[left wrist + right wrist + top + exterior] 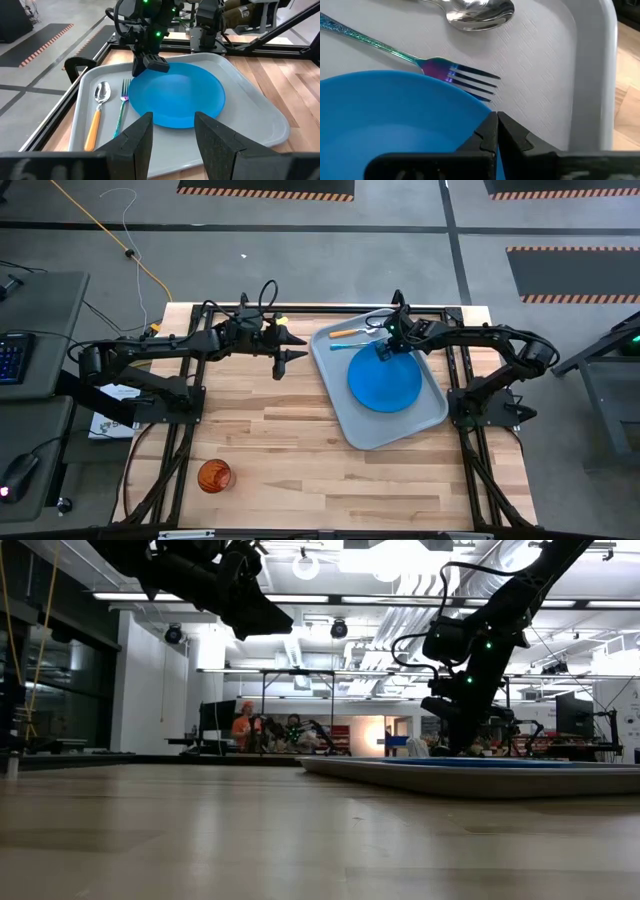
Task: Pick and place plate/cup/fork/spoon on tray
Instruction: Put the blue fork on the gray serving tray to the right of the yellow spoon
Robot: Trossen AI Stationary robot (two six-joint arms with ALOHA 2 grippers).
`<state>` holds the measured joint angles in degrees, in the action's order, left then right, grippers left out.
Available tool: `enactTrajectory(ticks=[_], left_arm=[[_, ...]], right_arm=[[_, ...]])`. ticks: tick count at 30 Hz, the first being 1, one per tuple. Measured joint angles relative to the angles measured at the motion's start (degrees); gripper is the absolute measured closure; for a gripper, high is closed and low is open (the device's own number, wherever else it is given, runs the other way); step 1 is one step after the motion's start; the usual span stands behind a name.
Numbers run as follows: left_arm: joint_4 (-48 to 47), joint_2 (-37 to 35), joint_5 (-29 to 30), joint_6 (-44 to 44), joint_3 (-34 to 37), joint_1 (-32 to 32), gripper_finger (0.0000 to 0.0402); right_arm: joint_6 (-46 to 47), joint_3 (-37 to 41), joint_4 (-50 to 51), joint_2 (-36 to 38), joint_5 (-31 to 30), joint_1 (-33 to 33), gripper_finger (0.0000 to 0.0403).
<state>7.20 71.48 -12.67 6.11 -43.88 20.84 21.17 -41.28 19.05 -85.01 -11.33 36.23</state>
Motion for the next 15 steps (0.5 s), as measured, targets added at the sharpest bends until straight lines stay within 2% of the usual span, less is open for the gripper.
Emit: enactTrajectory(ticks=[15], left_arm=[[-0.1, 0.0, 0.0, 0.1, 0.0, 0.0, 0.0268]], right_arm=[[0.1, 0.0, -0.9, 0.0, 0.8, 0.0, 0.0403]])
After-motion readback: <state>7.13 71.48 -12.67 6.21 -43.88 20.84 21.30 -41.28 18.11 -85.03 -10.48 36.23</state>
